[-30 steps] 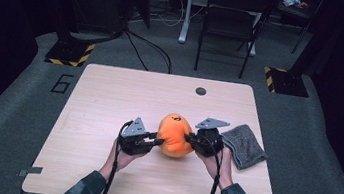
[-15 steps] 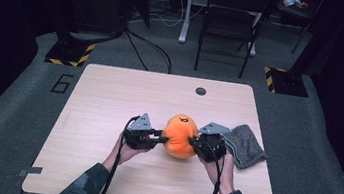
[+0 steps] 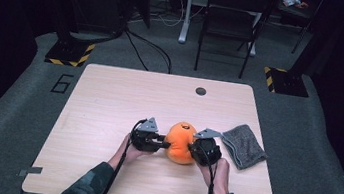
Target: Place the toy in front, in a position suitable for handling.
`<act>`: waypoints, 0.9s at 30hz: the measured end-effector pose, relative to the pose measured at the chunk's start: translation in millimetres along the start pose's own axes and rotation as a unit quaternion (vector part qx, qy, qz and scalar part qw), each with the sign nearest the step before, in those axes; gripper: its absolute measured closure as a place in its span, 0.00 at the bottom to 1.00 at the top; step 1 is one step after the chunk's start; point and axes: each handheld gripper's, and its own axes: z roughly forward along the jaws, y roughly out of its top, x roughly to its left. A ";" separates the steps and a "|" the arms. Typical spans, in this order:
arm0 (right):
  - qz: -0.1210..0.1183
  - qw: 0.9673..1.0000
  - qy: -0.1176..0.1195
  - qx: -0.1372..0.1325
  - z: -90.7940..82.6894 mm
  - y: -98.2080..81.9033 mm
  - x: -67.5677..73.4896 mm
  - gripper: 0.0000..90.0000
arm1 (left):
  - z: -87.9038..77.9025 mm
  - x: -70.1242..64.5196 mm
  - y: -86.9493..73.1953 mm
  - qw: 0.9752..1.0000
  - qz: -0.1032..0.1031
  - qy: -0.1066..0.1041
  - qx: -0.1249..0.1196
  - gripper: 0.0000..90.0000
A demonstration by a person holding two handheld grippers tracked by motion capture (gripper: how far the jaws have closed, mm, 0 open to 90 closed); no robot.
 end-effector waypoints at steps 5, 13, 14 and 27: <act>0.002 1.000 -0.001 0.000 -0.8 0.5 -2.4 0.84 | -1.3 -0.8 0.8 1.000 -0.002 0.001 0.007 0.70; 0.001 1.000 0.019 -0.020 -14.8 8.0 -16.0 0.49 | -18.7 -2.8 5.0 0.999 -0.017 0.031 0.014 0.45; -0.003 0.999 0.033 -0.028 -18.5 9.4 -19.7 0.45 | -20.9 -3.4 5.2 0.999 -0.018 0.033 0.014 0.43; 0.003 0.997 0.061 -0.046 -13.1 16.9 -62.3 0.33 | -31.9 -55.5 12.4 0.995 -0.003 0.096 -0.024 0.31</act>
